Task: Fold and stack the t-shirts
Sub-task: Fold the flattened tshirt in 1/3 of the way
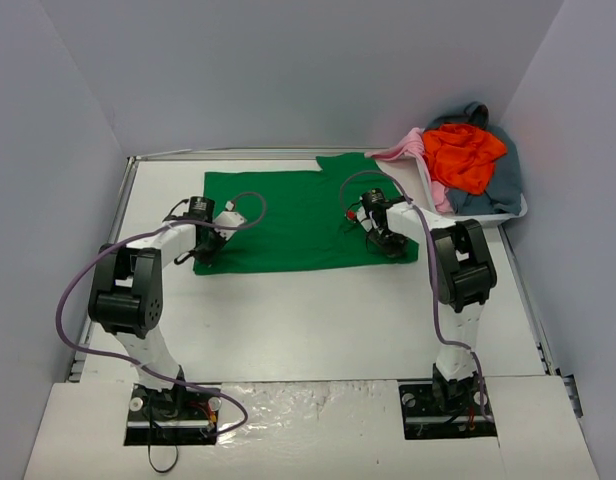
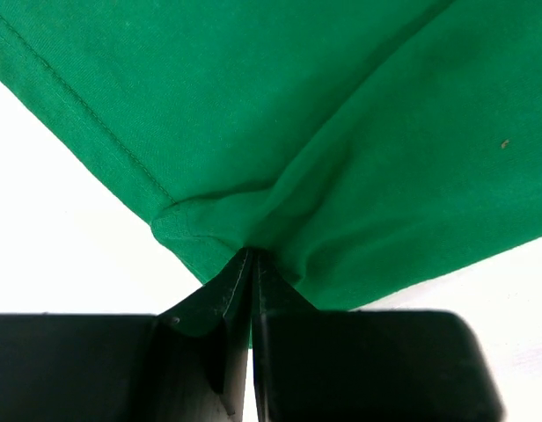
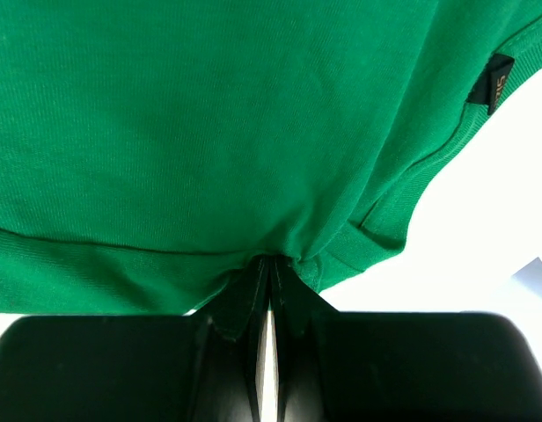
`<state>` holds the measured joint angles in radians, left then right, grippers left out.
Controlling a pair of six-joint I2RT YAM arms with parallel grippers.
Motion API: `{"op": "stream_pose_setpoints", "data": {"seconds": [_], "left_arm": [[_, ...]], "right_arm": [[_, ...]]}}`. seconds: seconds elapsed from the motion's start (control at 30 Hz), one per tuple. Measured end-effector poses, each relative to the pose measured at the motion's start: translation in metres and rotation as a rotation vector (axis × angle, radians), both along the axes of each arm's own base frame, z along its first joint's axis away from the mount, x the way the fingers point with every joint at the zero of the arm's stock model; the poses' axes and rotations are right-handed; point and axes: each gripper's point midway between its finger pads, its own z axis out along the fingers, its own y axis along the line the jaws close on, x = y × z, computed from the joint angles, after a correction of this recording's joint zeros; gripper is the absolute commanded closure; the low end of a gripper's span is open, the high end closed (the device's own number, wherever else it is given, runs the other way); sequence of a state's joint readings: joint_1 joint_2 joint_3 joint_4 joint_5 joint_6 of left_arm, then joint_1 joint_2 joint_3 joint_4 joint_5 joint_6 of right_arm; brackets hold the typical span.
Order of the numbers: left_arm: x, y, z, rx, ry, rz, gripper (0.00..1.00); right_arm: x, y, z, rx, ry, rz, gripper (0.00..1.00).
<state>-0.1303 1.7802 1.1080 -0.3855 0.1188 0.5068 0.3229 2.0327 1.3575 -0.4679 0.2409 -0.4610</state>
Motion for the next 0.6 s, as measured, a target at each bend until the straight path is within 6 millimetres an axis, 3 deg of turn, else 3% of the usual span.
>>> {"op": "stream_pose_setpoints", "data": {"seconds": [0.33,0.6], "left_arm": [[-0.006,-0.006,-0.001,0.097,0.006,-0.057,0.98],[-0.024,-0.011,-0.002,0.136,0.048,-0.094,0.98]], "right_arm": [[-0.006,-0.003,0.0,-0.003,-0.008,0.0,1.0],[-0.023,-0.007,-0.001,-0.042,0.013,0.017,1.0]]}}
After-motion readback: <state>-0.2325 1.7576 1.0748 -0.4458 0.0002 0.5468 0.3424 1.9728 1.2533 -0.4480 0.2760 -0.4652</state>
